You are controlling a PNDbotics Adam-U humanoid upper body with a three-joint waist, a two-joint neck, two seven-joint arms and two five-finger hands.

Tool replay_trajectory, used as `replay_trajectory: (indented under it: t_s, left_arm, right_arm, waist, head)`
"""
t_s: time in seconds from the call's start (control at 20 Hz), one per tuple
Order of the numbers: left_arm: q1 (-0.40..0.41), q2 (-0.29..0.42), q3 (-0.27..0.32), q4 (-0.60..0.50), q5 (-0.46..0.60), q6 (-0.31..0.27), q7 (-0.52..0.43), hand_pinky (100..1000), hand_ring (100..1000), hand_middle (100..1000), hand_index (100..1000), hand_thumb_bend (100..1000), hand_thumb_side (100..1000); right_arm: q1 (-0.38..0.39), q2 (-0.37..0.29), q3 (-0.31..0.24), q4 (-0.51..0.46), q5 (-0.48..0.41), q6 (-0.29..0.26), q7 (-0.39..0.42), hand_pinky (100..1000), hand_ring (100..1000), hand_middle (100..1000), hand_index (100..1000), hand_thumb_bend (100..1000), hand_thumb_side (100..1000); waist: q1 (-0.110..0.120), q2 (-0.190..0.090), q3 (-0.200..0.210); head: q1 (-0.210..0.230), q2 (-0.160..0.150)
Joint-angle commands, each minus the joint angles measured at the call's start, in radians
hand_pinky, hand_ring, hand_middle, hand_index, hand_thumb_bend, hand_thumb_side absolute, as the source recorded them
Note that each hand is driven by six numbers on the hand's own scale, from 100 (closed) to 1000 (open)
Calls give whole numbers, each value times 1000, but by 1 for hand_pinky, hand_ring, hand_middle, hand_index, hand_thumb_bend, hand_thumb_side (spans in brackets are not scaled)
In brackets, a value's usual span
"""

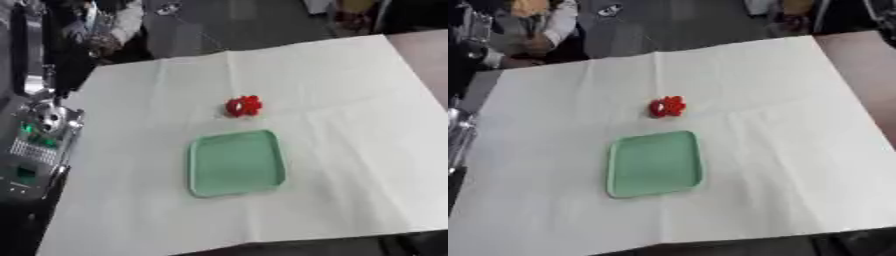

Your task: Pick up objects on the table and place them in the box.

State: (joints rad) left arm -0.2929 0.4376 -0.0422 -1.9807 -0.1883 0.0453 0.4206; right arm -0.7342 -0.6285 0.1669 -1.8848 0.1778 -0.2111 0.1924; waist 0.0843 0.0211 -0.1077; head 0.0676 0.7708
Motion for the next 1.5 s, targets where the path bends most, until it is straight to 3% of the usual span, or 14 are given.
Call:
replay_trajectory:
  t_s: [0.05,0.25,0.45,0.85,1.5]
  left_arm:
    - [-12,15,11,-19,2,-3,-1,355,526,624,740,527,683]
    - [-12,10,9,-19,3,-3,-3,354,526,623,740,528,683]
    - [-13,5,10,-19,3,-4,-1,352,525,622,740,528,683]
    - [-20,-4,6,-19,8,-4,-5,350,524,622,740,528,683]
    - [-66,-32,-7,-19,14,-14,-17,355,526,622,740,528,683]
  right_arm:
    - [-78,-38,35,97,61,-9,54,624,790,800,753,236,883]
    - [-166,-34,76,232,138,-57,69,668,784,807,760,294,885]
    - [-241,-5,113,375,224,-90,64,693,787,837,798,278,909]
    - [-387,82,146,608,375,-194,145,727,796,857,846,273,949]
    - [-424,147,140,772,505,-278,93,718,769,837,845,267,949]
  waist:
    - [-6,-8,3]
    - [-6,-5,7]
    - [-2,-2,9]
    - [5,6,15]
    - [8,23,58]
  head:
    - [-23,-1]
    - [-47,-1]
    - [-60,-1]
    - [-68,-1]
    - [-80,-1]
